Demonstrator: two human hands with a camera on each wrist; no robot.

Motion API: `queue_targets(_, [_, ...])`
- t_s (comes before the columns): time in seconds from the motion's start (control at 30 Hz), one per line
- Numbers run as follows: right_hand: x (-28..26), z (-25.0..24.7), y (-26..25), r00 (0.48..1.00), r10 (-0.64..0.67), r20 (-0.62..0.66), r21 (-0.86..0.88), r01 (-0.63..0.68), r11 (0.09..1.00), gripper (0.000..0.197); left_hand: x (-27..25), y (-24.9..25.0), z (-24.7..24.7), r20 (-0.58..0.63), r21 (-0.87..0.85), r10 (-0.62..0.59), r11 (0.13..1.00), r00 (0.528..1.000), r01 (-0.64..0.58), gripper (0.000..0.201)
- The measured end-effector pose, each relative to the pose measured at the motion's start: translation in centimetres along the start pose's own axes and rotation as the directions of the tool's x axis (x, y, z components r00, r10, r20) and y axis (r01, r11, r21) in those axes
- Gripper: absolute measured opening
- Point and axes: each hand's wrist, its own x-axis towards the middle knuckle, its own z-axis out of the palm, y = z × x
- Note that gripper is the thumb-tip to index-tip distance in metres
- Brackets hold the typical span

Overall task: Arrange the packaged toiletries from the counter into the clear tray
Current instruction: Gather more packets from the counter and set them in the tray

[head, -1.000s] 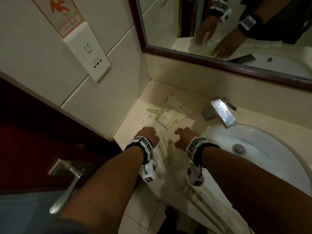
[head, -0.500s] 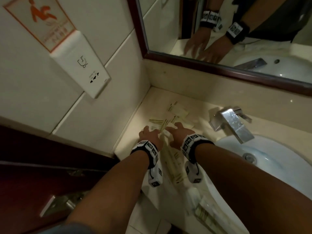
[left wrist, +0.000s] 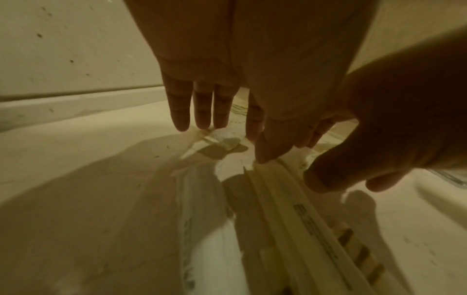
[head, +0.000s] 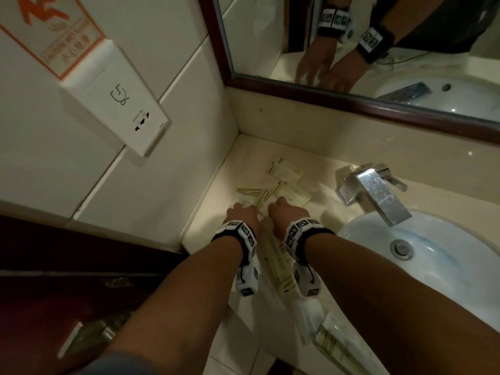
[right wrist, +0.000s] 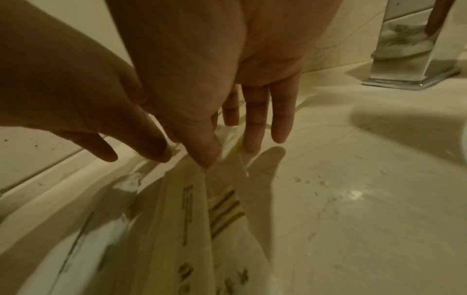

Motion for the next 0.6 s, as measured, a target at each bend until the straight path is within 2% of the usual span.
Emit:
queue_targets(0.17, [0.7,0.0,0.3,0.998,0.029,-0.063,0.056,-0.026,0.998,0.060,0.7,-0.1,0.0,-0.058,0.003,-0.015,1.000,0.998,0.015,0.048])
queue_targets(0.27, [1.0,0.3,0.5,0.996,0.081,-0.048,0.113,-0.075,0.991,0.074,1.5,-0.3,-0.3,-0.073,-0.034,-0.052,0.998,0.996,0.050,0.055])
queue_targets(0.43, [1.0,0.8,0.2,0.994,0.085,-0.072,0.073,-0.079,0.994,0.053,2.5,-0.6,-0.2,-0.147,-0.028,-0.084,0.996,0.986,0.081,0.050])
queue_targets(0.6, [1.2,0.5,0.2,0.993,0.089,-0.077,0.059,-0.085,0.995,0.052,3.0,-0.4,0.0,-0.139,-0.031,-0.096,0.995,0.986,0.093,0.056])
